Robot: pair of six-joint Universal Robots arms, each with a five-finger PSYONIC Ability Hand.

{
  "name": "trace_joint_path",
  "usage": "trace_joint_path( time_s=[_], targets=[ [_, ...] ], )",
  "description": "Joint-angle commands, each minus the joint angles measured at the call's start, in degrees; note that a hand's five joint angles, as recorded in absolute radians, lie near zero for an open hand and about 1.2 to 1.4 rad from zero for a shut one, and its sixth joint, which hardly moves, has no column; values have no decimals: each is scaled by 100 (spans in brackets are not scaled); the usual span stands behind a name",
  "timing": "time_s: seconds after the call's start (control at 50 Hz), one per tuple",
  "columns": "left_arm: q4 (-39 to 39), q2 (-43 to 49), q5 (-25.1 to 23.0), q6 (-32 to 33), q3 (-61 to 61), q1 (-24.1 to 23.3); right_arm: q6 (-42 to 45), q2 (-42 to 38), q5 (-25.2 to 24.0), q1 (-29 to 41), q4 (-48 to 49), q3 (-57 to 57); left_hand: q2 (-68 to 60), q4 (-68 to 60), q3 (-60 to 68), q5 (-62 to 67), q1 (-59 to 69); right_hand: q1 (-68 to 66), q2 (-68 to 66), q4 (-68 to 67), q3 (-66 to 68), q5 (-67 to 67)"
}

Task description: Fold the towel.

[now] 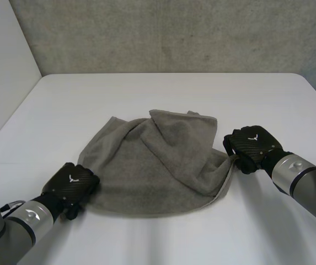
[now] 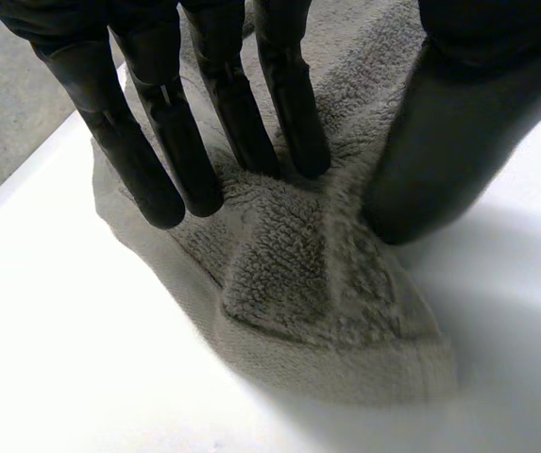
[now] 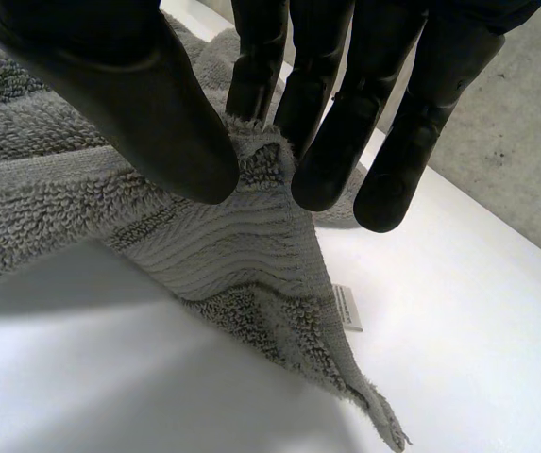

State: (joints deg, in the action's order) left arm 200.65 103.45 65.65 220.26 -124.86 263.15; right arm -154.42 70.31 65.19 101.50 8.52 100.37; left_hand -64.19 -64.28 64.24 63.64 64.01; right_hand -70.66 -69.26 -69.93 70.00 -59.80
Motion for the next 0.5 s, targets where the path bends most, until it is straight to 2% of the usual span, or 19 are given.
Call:
trace_joint_path(
  time_s=[0.02,0.04,0.1,0.24,0.34,0.4,0.46,0.5],
  targets=[
    [0,-18,36,-71,128,9,0,0,3,-7,0,-17,-288,-279,283,-657,306,-99,-239,-172,165,-185],
    [0,-36,62,-79,172,9,0,0,3,-7,0,-26,-838,-829,833,-107,855,-115,-255,-189,182,-202],
    [-9,-80,106,-106,233,17,0,18,-6,-16,-8,-87,-1414,-1404,1408,469,1431,-132,-272,-205,199,-218],
    [-105,-572,150,-238,462,26,-53,457,64,-69,-114,-342,-1581,-1572,1576,636,1599,-216,-356,-290,283,-303],
    [-123,-1161,150,-897,796,44,-61,1064,64,-78,-255,-571,-1581,-1572,1576,636,1599,-317,-457,-391,384,-404],
    [-219,-1660,150,-1694,1304,105,-61,1458,29,-95,-823,-1131,-1581,-1572,1576,636,1599,-502,-642,-575,568,-588],
    [-316,-1767,142,-1890,1517,105,-61,1529,11,-86,-1107,-1406,-1581,-1572,1576,636,1599,-536,-676,-609,602,-622],
    [-640,-1881,142,-2153,1980,114,0,1565,11,-69,-1693,-2053,-1581,-1572,1576,636,1599,-536,-676,-609,602,-622]
  ],
)
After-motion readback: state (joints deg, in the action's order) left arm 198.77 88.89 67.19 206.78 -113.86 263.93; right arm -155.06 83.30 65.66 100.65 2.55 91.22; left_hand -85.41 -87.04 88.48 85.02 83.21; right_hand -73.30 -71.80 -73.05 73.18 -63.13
